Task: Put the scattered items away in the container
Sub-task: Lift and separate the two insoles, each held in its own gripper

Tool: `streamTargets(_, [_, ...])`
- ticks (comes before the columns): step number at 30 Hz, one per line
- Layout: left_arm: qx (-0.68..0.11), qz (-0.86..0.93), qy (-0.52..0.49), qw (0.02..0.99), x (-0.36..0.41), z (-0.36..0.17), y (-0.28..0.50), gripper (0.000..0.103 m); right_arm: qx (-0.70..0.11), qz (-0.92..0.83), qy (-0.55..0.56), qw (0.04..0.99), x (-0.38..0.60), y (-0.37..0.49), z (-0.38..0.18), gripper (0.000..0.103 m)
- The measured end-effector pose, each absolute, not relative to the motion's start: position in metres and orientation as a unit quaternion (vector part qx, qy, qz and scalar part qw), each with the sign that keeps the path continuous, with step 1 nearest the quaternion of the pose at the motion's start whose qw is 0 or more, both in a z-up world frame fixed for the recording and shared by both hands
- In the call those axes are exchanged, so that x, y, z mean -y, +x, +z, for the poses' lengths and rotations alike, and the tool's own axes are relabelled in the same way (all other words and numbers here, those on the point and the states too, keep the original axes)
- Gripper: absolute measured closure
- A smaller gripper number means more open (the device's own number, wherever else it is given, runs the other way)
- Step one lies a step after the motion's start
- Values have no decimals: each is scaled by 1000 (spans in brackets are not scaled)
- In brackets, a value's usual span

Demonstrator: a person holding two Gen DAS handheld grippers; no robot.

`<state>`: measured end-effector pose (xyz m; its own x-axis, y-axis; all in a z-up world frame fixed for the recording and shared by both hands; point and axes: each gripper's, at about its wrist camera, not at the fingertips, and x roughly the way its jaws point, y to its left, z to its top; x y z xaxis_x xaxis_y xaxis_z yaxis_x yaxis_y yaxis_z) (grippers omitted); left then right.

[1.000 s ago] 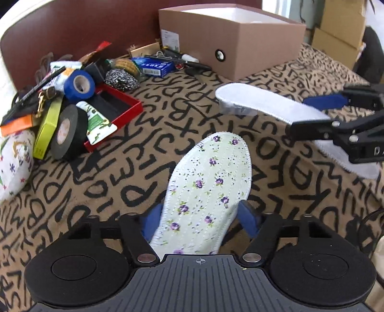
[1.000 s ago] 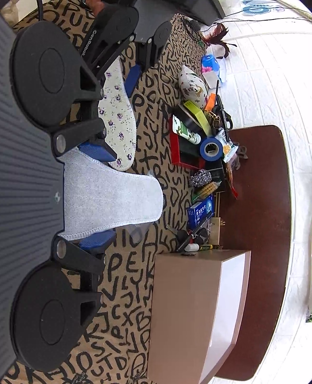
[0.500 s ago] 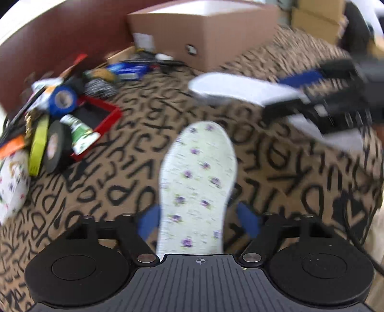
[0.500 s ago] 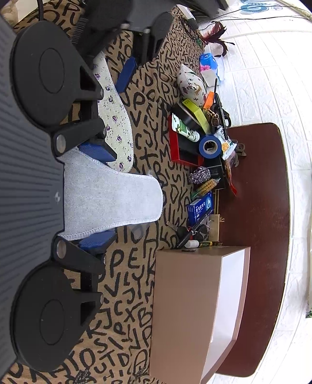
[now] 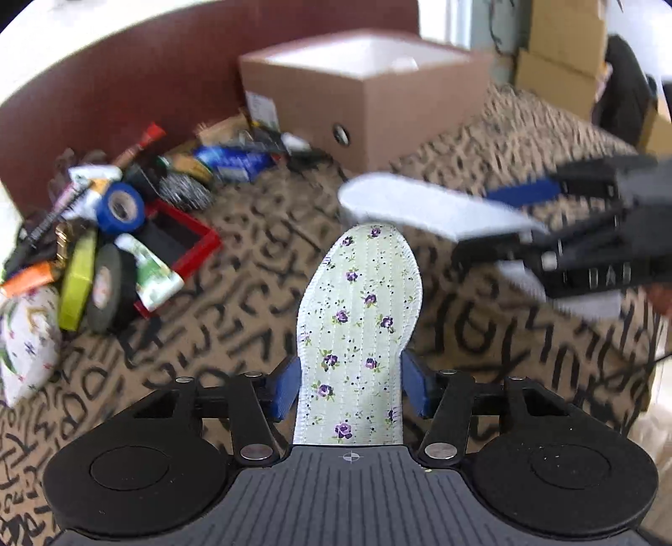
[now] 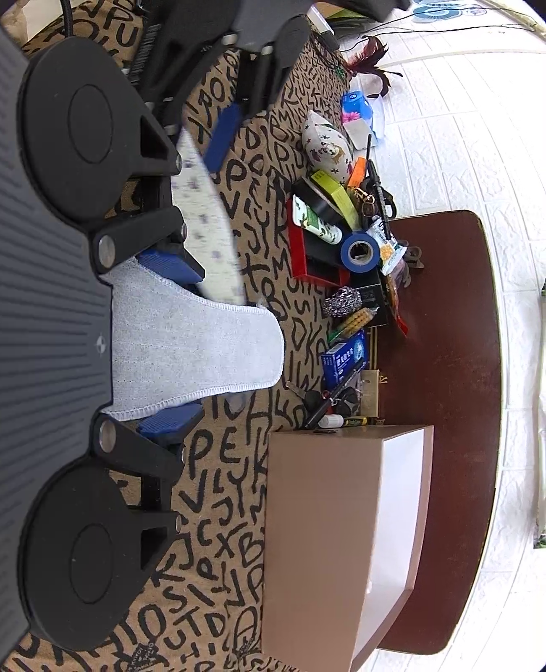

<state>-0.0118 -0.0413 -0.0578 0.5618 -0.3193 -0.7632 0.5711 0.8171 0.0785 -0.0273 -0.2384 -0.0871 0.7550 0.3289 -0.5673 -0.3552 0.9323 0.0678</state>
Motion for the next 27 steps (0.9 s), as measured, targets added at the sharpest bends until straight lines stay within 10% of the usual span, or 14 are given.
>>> streamTargets(5, [-361,-241,150,888,43,-31,0,50,-274,179,-33,944,241,-22,-72,35])
streamTargets(6, [-354,-239,147,892,46,-25,4,57,-267,177,-38,947,243,-20,-68,35])
streamTargets(7, [-348,-240,141,895,48,-19,9,98,-261,174,-40,949,245,-17,-62,35])
streamTargets(8, [-347,-235,134,898,51,-12,16,97,-254,172,-40,951,247,-14,-57,35])
streamTargets(15, [-348,-234,142,897,73,-6,47,80,-228,151,-44,961,265,0,-39,35])
streamTargets(19, [-388,-244,193,867,80,-42,34,26,-256,156,-34,953,267,1,-58,35])
streamTargets(27, [-414,-201,244,854,68,-91,33,7,-278,161,-15,947,264,2,-73,35])
